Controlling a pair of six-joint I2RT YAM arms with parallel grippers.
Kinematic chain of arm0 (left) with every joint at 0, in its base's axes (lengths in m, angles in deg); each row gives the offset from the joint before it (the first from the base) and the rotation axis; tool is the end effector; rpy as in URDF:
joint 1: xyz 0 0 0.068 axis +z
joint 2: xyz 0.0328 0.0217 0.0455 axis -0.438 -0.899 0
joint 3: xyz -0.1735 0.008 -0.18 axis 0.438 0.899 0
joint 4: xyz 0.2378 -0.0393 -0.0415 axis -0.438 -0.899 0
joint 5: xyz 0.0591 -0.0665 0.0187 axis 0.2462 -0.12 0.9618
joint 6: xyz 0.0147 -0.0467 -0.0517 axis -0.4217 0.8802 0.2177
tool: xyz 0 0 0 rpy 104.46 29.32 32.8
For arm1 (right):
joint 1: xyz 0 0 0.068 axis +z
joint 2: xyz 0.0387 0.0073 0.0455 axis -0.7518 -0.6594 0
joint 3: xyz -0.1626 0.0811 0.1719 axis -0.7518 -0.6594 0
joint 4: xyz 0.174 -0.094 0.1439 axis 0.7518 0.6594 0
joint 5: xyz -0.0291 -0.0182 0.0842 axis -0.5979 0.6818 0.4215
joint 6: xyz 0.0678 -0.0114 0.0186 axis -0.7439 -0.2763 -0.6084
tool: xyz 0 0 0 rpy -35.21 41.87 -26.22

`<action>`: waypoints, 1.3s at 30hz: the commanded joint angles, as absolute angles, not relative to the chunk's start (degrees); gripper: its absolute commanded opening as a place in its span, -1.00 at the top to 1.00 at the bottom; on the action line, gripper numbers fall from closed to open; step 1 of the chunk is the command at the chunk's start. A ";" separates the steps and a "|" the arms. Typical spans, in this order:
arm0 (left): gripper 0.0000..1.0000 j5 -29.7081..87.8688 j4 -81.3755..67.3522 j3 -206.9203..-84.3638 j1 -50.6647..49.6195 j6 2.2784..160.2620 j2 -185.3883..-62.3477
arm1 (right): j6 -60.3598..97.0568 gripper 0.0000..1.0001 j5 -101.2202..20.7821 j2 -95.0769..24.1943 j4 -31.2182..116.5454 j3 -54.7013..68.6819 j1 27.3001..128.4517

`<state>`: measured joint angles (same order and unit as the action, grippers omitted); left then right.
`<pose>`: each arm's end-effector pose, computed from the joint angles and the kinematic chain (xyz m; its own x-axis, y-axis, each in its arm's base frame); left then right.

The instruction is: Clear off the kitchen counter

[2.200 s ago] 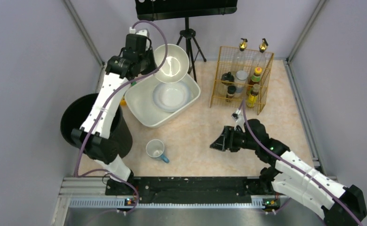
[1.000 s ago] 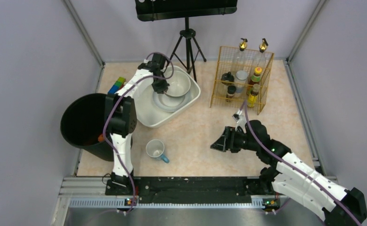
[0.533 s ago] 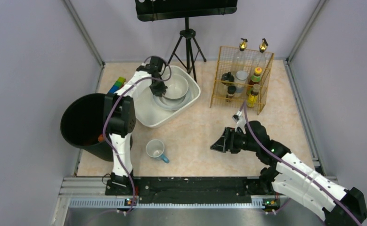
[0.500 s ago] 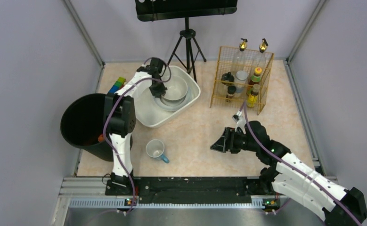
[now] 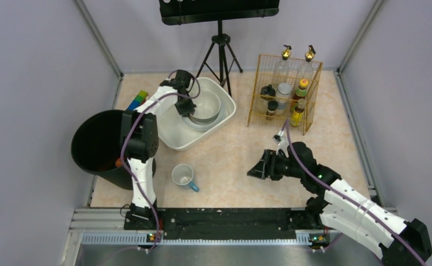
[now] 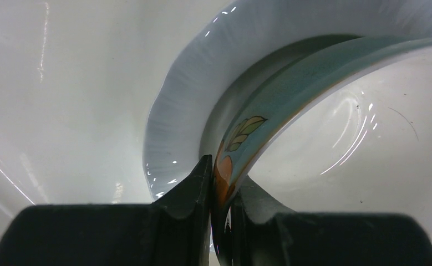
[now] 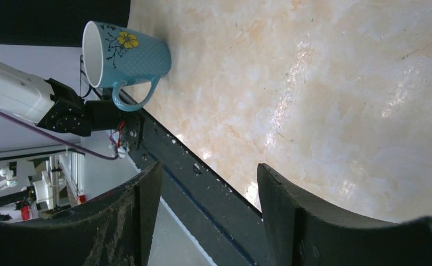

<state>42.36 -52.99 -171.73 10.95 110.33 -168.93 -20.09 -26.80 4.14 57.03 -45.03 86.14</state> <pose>0.4150 -0.1061 0.1696 -0.8158 -0.4528 -0.3596 -0.4051 0.8914 -0.2034 0.1321 0.1276 0.1904 -0.8762 0.1645 -0.4530 -0.2617 0.6268 0.7339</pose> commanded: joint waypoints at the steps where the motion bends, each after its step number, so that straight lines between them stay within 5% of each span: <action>1: 0.80 42.29 -52.93 -170.46 10.69 110.05 -167.26 | -20.58 -0.25 -27.03 4.24 54.96 -44.93 86.91; 4: 0.48 42.35 -53.05 -169.58 10.73 109.63 -166.50 | -20.58 -0.25 -27.12 4.23 54.84 -44.84 86.84; 20: -0.22 40.73 -60.38 -171.12 10.51 104.92 -154.89 | -19.66 -0.25 -26.98 1.81 53.44 -43.75 86.98; 28: -0.40 46.17 -66.40 -166.05 6.33 98.92 -140.55 | -18.02 -0.25 -27.37 -1.47 52.04 -42.35 86.94; 39: -0.38 54.52 -74.22 -144.41 -7.11 103.87 -116.83 | -16.54 -0.26 -27.59 -7.97 49.56 -40.38 87.62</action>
<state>51.60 -70.02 -149.94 -4.52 100.65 -123.27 -17.84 -26.91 -6.83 52.79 -43.32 86.75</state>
